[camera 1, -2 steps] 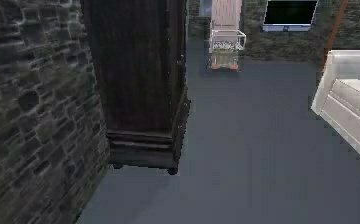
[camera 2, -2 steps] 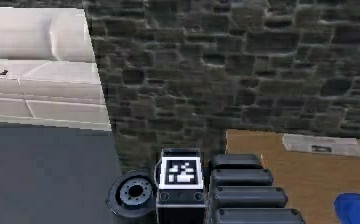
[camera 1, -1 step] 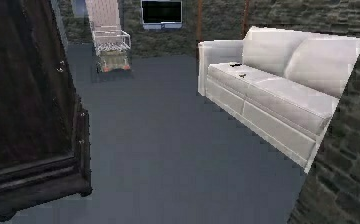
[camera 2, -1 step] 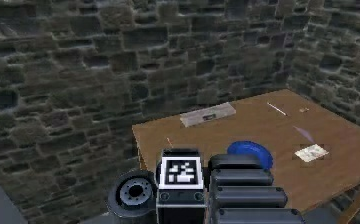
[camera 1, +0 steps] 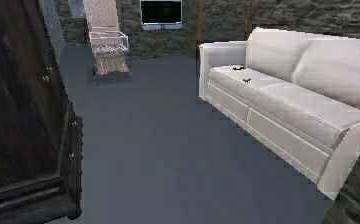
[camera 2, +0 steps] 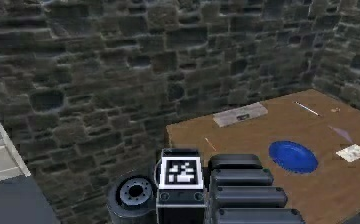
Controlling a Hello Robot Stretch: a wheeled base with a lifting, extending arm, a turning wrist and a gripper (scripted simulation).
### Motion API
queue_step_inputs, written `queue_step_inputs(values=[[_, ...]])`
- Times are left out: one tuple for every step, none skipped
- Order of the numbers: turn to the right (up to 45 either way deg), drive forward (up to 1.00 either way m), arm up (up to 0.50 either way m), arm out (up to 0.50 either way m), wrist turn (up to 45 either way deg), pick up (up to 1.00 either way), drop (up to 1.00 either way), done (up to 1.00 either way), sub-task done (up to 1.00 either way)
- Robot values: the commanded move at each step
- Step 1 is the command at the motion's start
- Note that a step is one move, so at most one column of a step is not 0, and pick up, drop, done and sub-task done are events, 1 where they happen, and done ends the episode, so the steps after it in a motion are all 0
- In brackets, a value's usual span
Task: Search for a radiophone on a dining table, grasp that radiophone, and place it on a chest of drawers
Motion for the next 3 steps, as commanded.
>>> queue_step_inputs(values=[[-45.0, 0.00, 0.00, 0.00, 0.0, 0.00, 0.00, 0.00, 0.00], [-12.0, 0.00, 0.00, 0.00, 0.0, 0.00, 0.00, 0.00, 0.00], [0.0, 0.10, 0.00, 0.00, 0.0, 0.00, 0.00, 0.00, 0.00]])
